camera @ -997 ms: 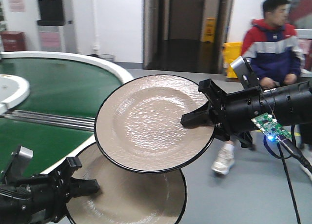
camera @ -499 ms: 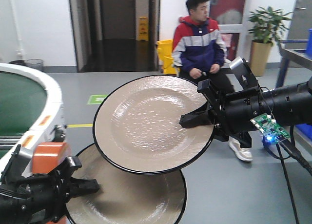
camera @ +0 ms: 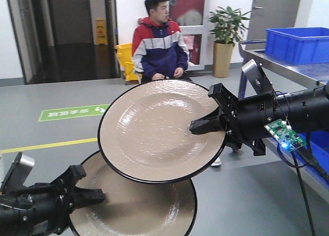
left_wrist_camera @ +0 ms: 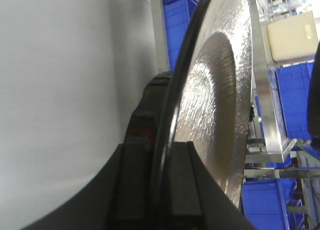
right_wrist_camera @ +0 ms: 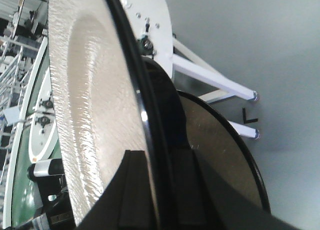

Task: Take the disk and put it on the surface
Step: 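Hold both plates while the base drives to the steel table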

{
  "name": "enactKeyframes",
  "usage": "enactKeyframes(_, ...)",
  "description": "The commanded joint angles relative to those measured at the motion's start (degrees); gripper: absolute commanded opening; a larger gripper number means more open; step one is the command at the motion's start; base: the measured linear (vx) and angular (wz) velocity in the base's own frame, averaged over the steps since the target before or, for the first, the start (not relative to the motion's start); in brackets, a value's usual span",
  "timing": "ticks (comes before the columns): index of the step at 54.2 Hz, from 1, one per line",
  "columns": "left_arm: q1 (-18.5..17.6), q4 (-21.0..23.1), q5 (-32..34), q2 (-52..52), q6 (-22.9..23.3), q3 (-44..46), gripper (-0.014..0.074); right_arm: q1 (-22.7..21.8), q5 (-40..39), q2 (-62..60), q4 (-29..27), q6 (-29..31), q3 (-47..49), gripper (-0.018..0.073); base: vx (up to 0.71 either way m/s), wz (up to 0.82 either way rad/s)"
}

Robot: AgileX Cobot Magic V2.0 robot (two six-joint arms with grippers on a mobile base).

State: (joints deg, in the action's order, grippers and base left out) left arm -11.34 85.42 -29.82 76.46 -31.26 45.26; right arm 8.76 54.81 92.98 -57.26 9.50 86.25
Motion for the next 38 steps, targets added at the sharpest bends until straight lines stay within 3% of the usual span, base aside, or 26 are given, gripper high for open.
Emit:
enactKeyframes(1, -0.2, 4.7, -1.8, -1.9, 0.5, 2.1, 0.0001, -0.2, -2.5, -3.0, -6.0, 0.2, 2.4, -0.0006, 0.21, -0.29)
enactKeyframes(38, -0.2, 4.7, -1.8, -1.9, 0.5, 2.1, 0.0001, -0.2, -2.5, -3.0, -6.0, 0.2, 2.4, -0.0006, 0.27, -0.2)
